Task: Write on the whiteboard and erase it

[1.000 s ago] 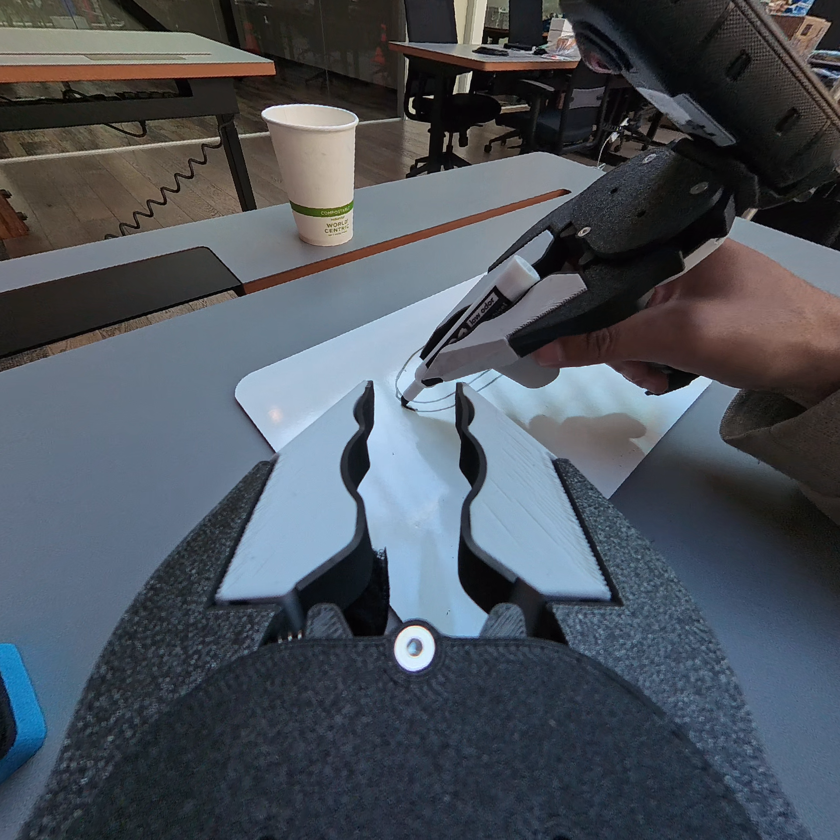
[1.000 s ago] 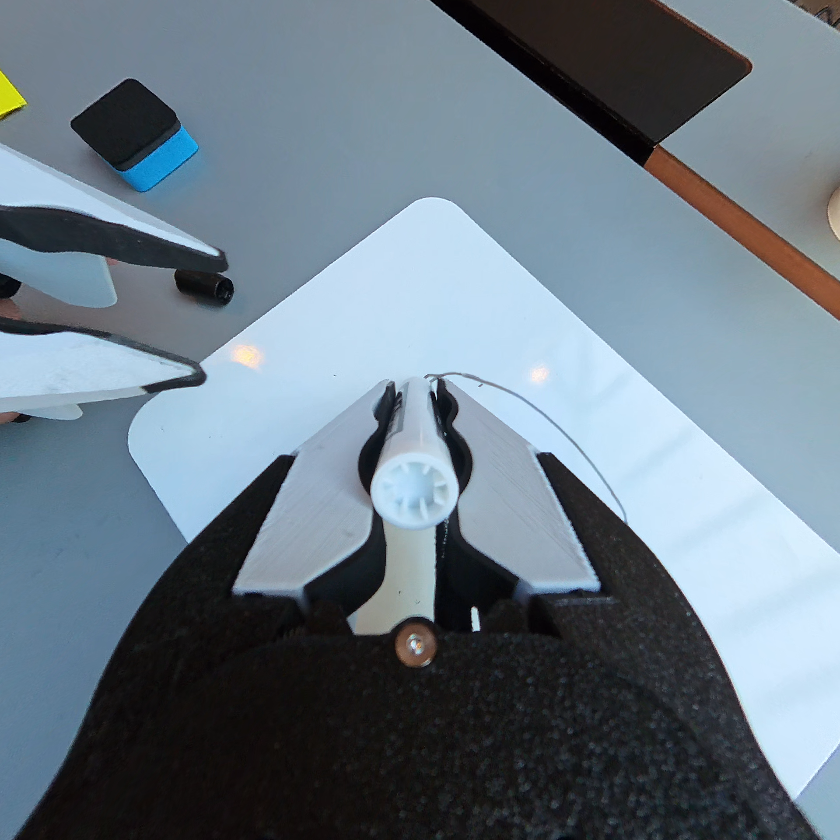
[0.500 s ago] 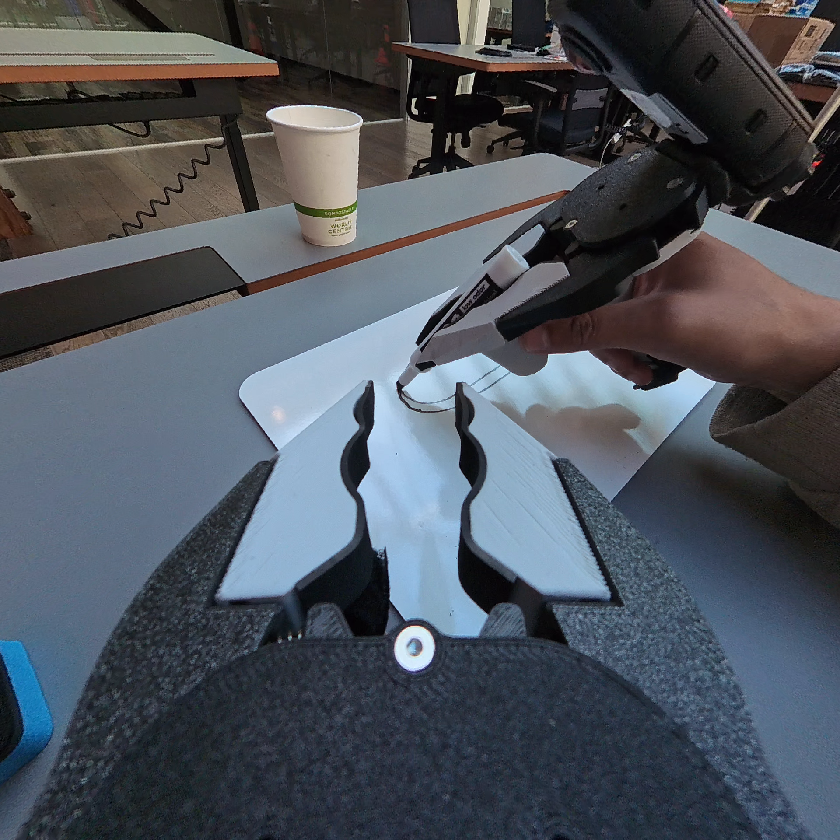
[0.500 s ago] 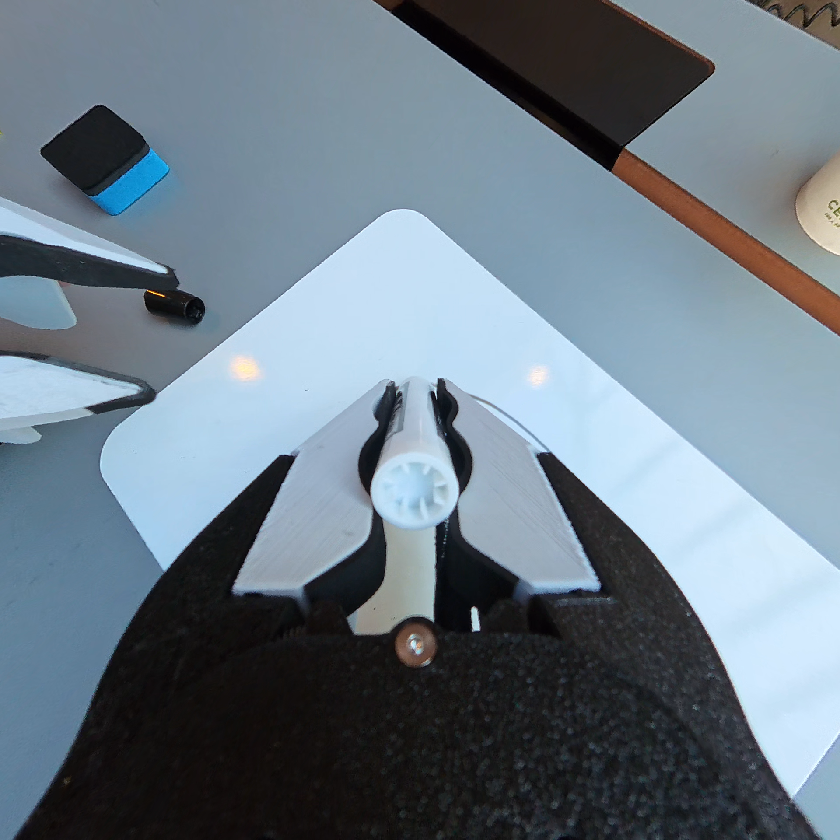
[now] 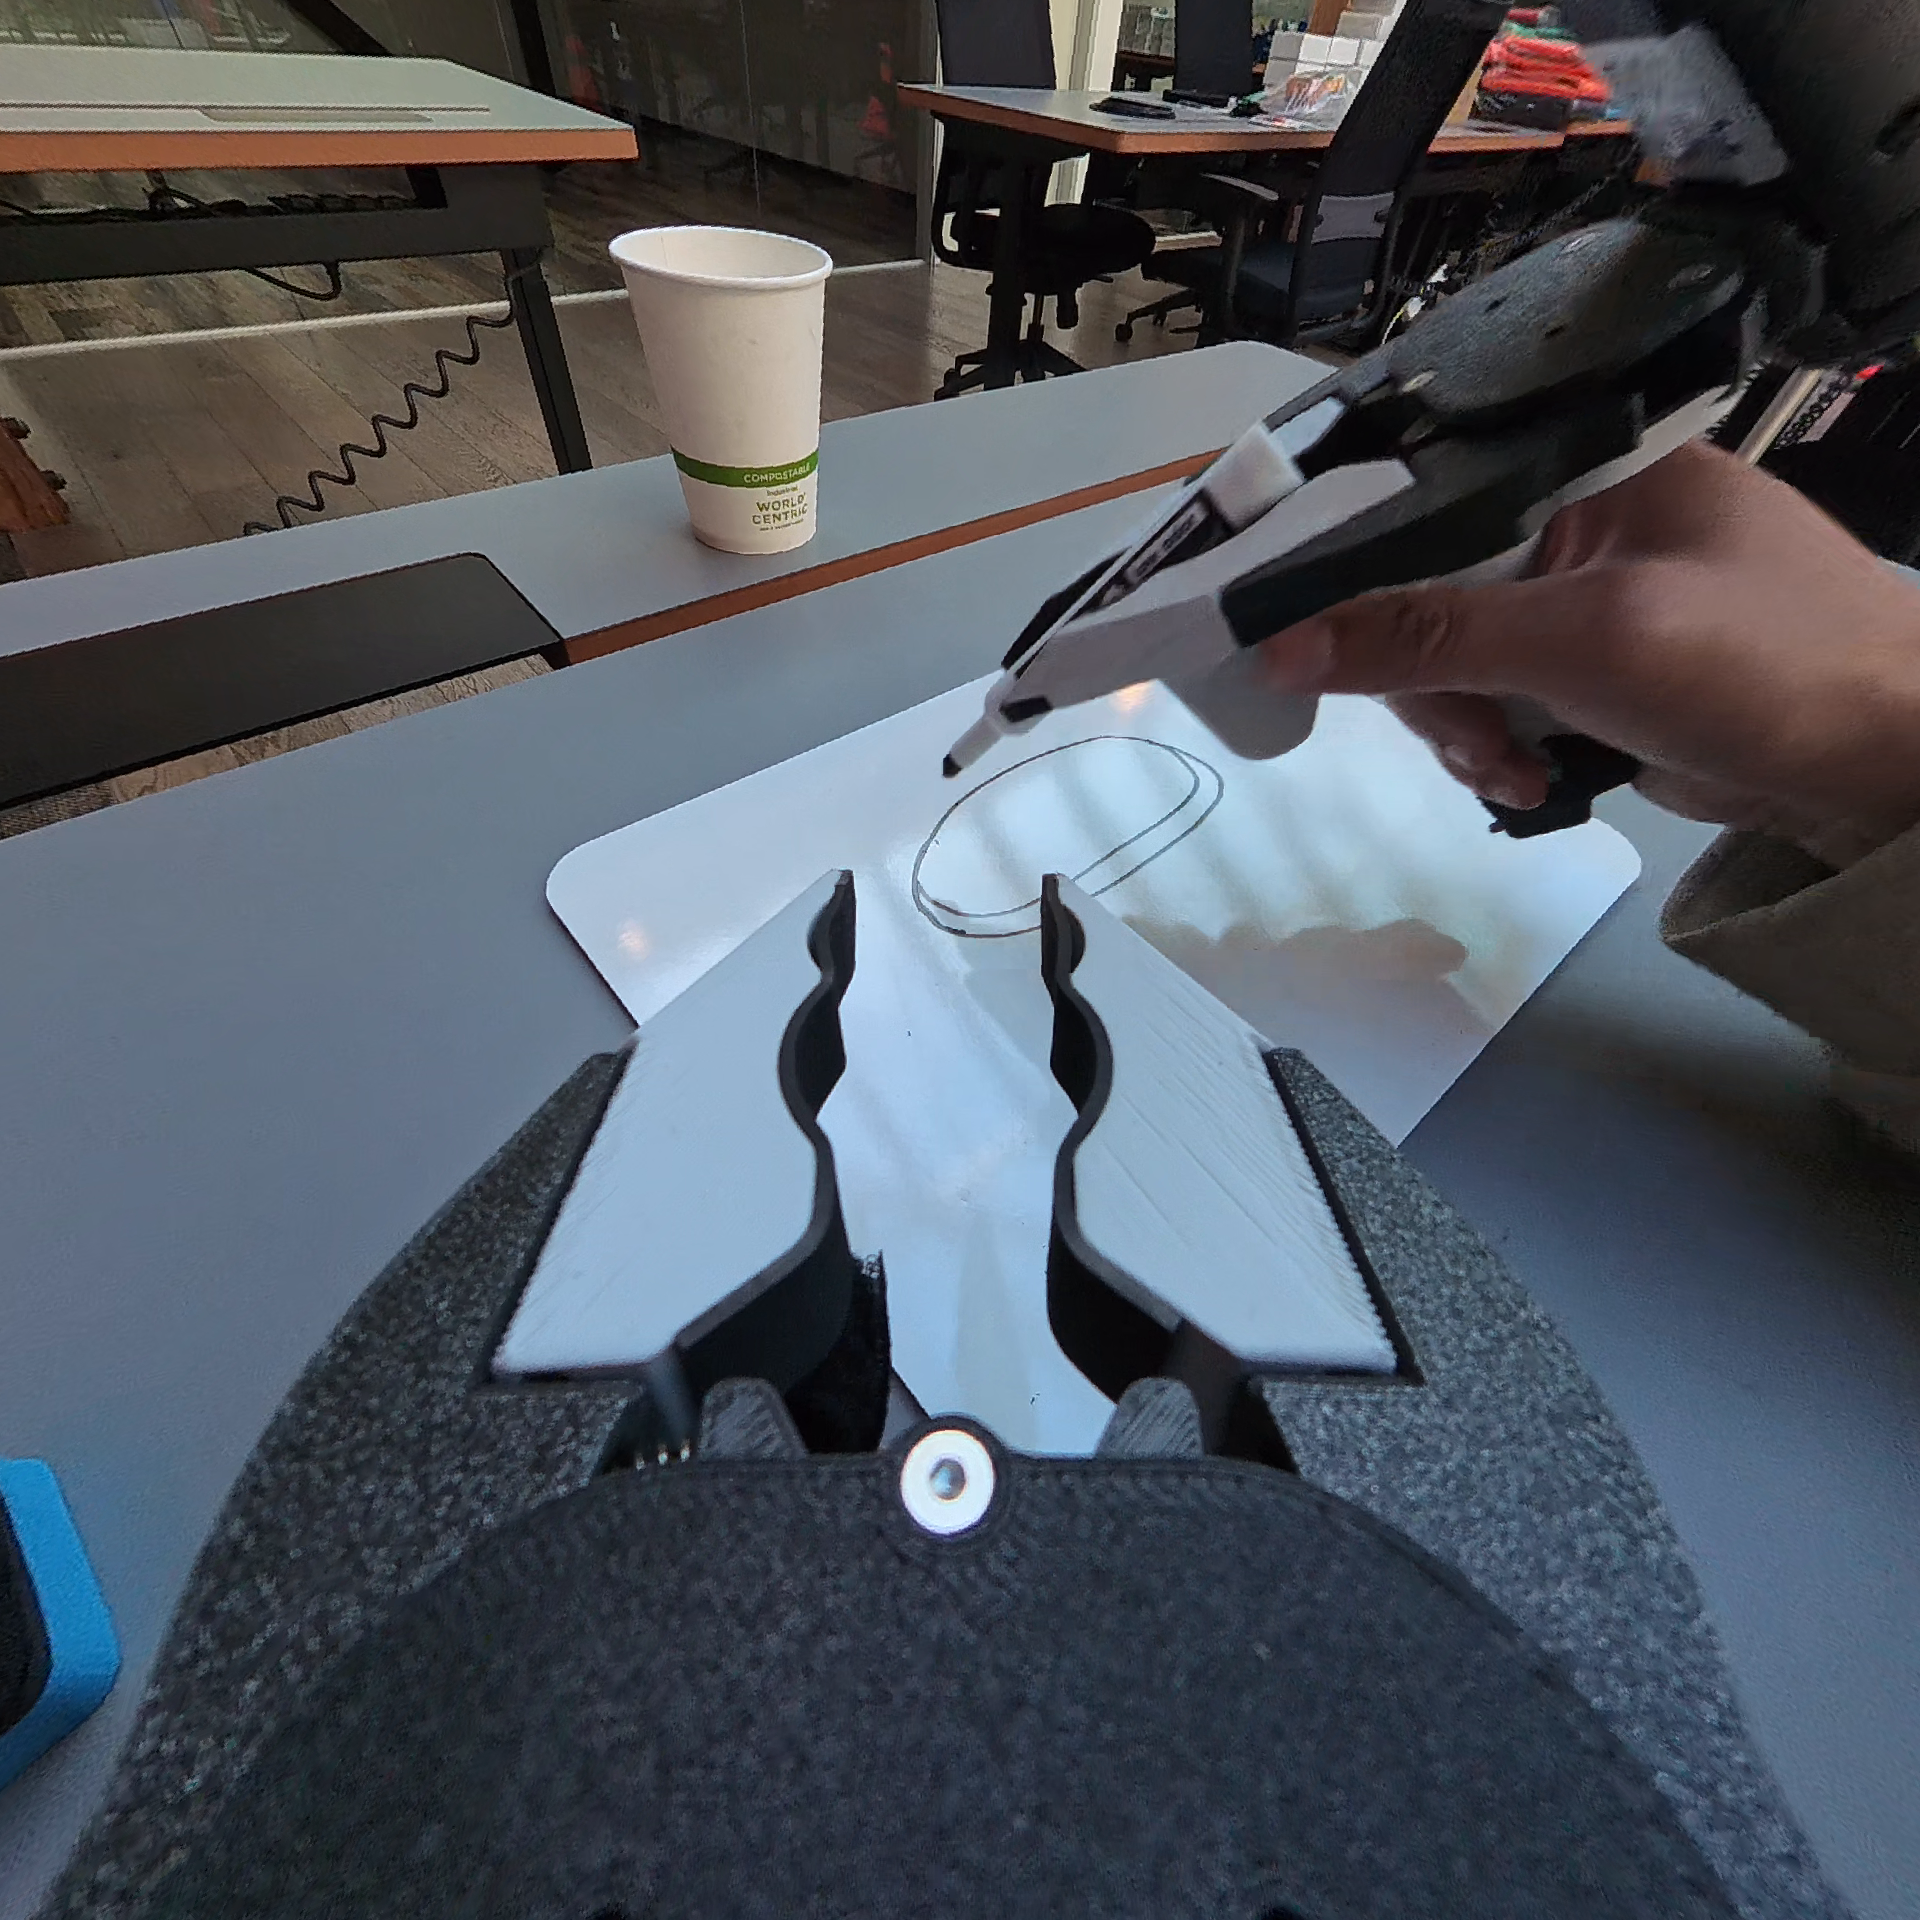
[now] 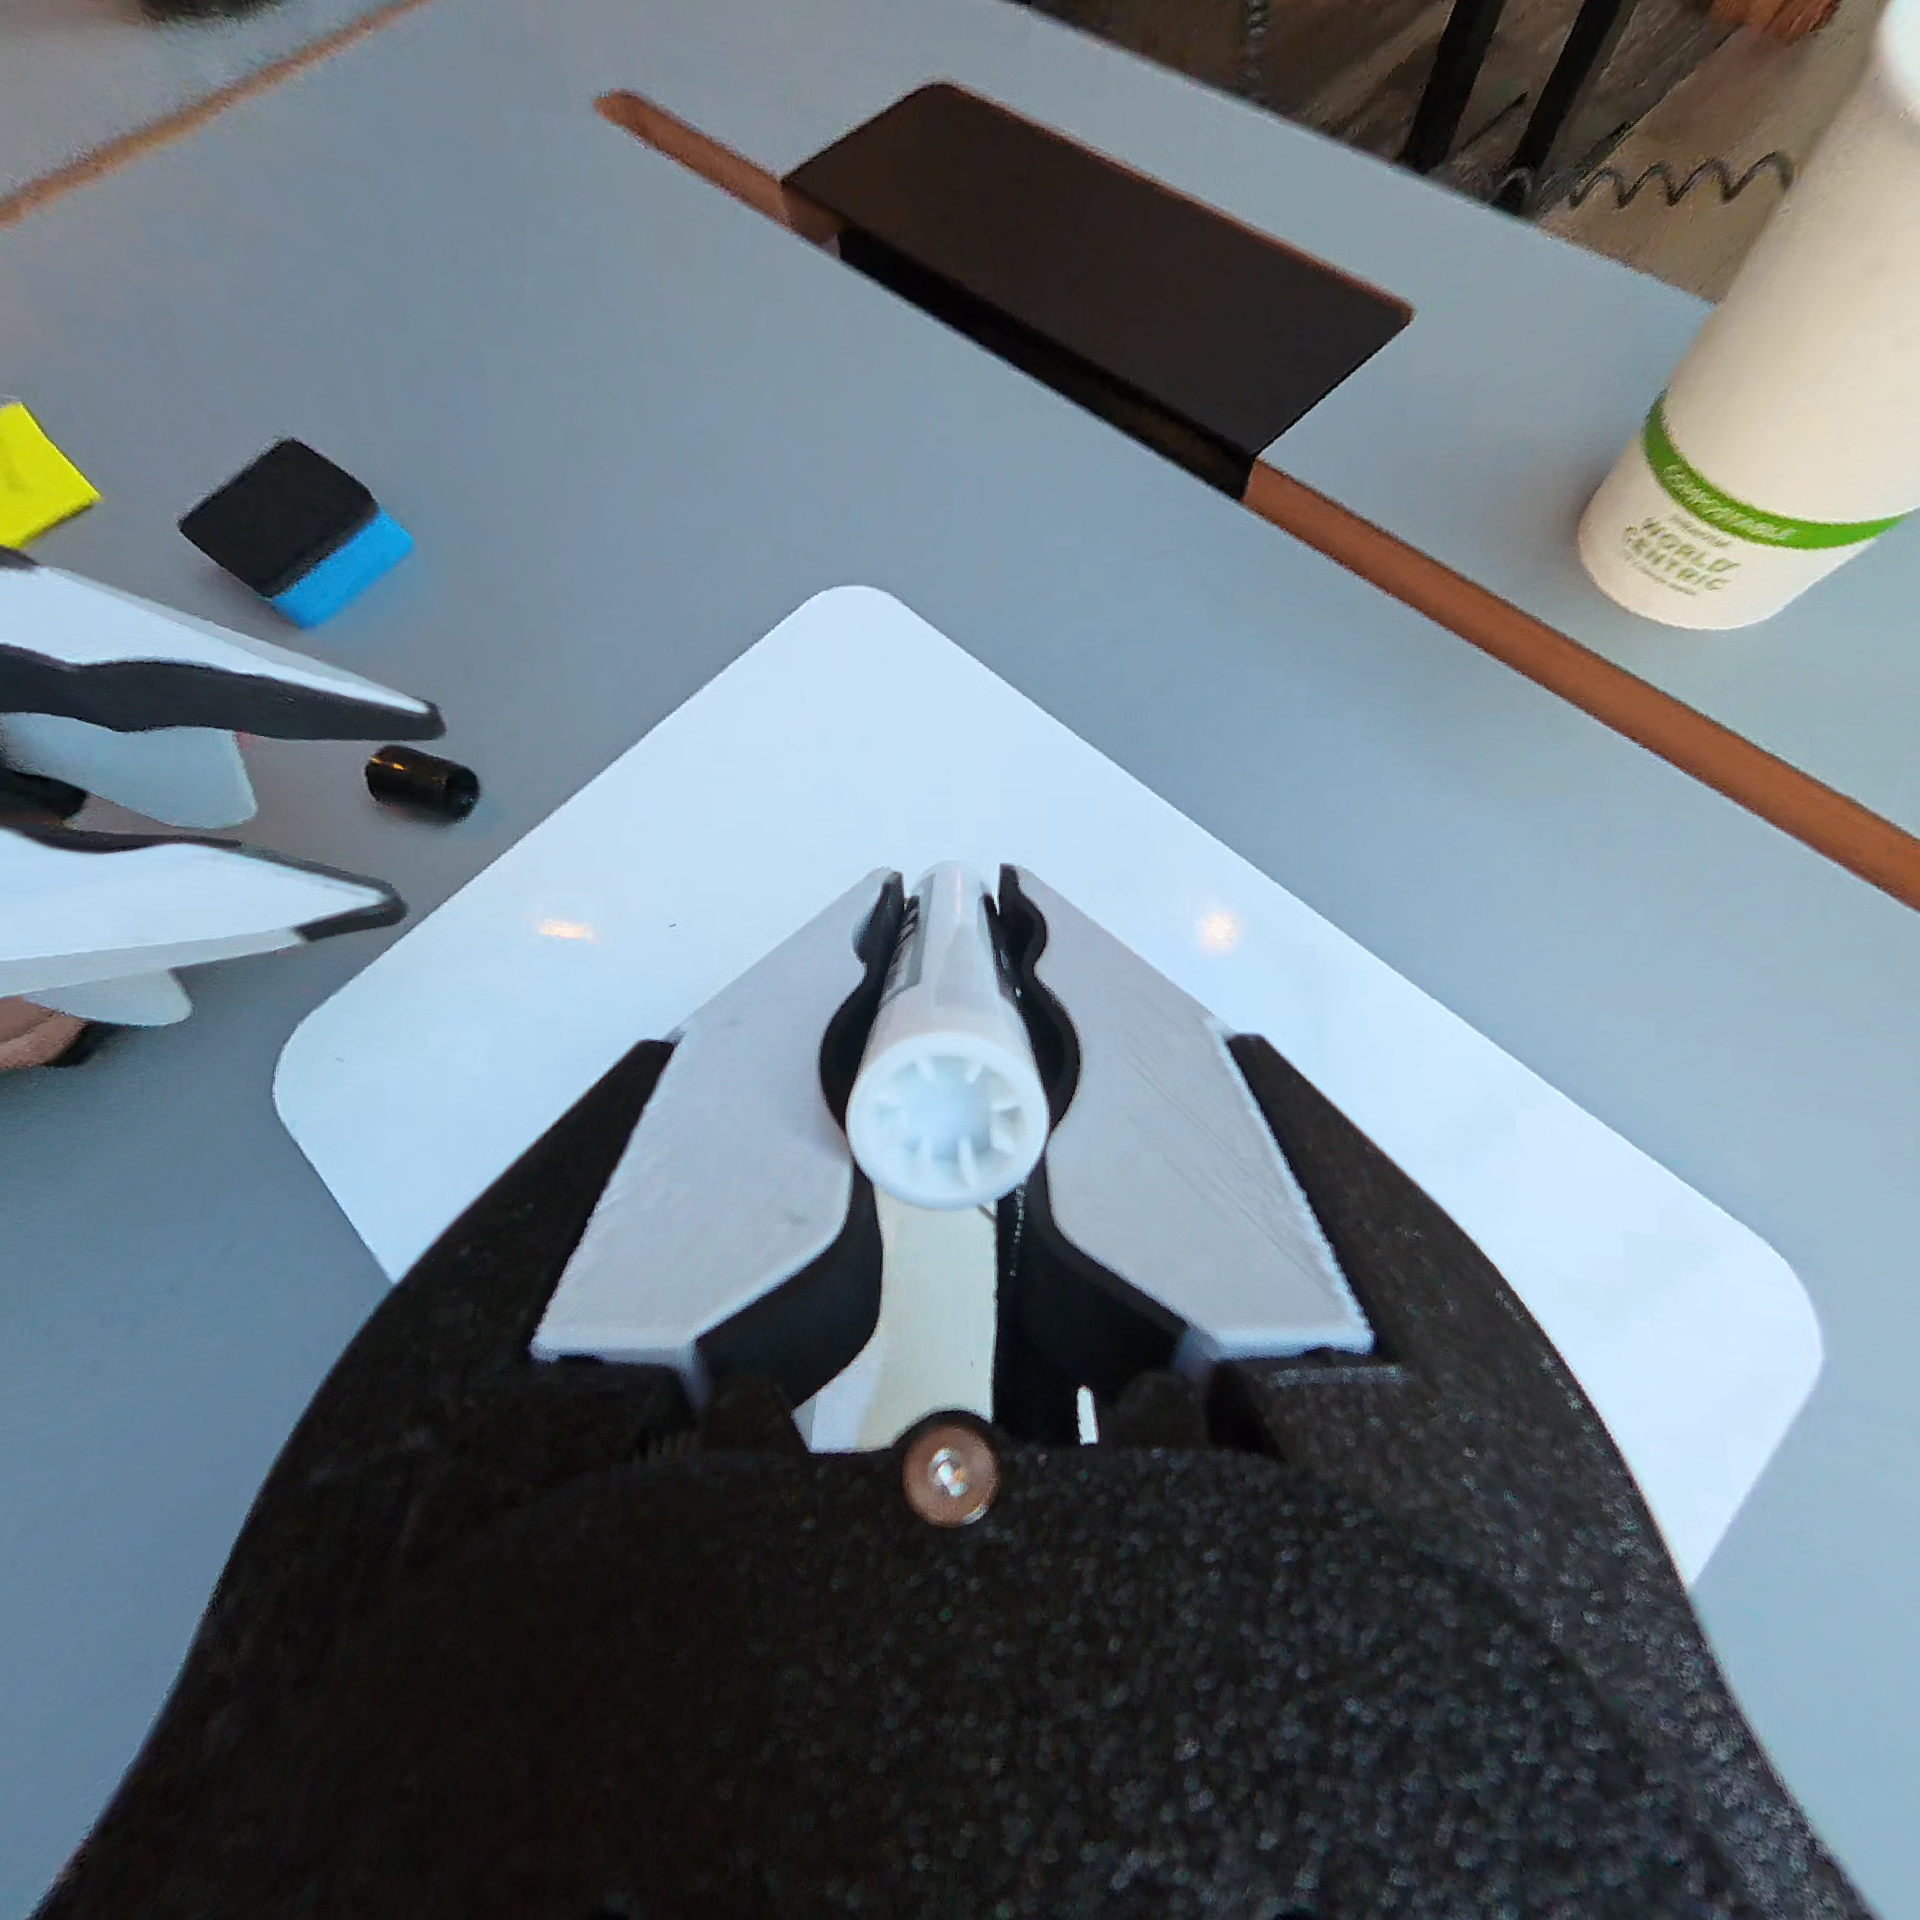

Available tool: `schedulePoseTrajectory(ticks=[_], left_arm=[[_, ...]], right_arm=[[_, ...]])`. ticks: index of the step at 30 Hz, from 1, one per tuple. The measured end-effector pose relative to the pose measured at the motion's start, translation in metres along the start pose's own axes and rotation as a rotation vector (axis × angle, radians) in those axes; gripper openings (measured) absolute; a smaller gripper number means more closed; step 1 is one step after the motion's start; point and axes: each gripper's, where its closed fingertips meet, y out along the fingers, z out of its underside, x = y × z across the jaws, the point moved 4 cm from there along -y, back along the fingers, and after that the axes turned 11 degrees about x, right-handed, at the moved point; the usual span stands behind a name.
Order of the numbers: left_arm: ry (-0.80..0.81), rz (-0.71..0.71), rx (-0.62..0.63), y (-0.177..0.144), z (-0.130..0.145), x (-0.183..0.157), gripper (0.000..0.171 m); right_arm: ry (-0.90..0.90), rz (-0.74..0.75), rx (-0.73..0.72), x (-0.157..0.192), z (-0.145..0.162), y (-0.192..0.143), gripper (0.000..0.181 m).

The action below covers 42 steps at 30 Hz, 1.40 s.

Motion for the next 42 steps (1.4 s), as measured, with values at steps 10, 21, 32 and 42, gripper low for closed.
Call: schedulePoseTrajectory(ticks=[10,21,32,42], left_arm=[[0.006,0.000,0.000,0.000,-0.002,-0.002,0.036],[0.025,0.018,0.006,0.001,0.001,-0.015,0.036],[-0.003,0.017,-0.002,-0.004,0.001,-0.012,0.036],[-0.037,0.031,0.008,-0.002,0.001,-0.007,0.036]], right_arm=[[0.205,0.100,-0.100,0.016,0.076,-0.076,0.018],[0.216,0.099,-0.102,0.055,0.086,-0.075,0.018],[0.146,0.081,-0.028,0.058,0.056,-0.037,0.019],[0.057,0.090,0.029,0.049,0.029,0.006,0.019]])
